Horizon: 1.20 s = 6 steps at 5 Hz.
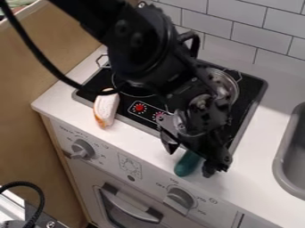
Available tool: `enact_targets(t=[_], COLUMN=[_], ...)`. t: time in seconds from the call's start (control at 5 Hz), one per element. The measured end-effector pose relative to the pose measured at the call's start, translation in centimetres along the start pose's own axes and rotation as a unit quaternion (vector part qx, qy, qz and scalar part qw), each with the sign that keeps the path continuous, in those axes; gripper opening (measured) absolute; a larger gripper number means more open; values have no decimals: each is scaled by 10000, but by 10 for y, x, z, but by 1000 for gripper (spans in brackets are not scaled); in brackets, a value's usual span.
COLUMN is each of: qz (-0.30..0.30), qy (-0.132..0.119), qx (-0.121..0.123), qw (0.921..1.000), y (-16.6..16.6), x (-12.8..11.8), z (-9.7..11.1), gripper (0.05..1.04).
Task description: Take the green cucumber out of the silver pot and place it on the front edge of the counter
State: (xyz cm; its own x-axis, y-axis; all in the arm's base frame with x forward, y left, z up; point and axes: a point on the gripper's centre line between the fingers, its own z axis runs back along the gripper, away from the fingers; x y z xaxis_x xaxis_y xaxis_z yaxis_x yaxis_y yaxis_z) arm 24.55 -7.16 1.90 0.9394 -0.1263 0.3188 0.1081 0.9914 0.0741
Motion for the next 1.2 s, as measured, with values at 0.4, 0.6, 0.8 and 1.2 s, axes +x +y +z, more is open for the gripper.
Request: enact_targets(t=[0.4, 0.6, 0.8, 1.2], qz=[143, 266, 418, 316], qy=[282, 638, 784, 1013], qx=[-45, -27, -106, -294], qw=[9995, 9976, 9960, 9939], y=[-2, -3, 0, 30], x=[7, 18, 34, 68], z=[23, 39, 53, 66], gripper=[997, 997, 997, 997])
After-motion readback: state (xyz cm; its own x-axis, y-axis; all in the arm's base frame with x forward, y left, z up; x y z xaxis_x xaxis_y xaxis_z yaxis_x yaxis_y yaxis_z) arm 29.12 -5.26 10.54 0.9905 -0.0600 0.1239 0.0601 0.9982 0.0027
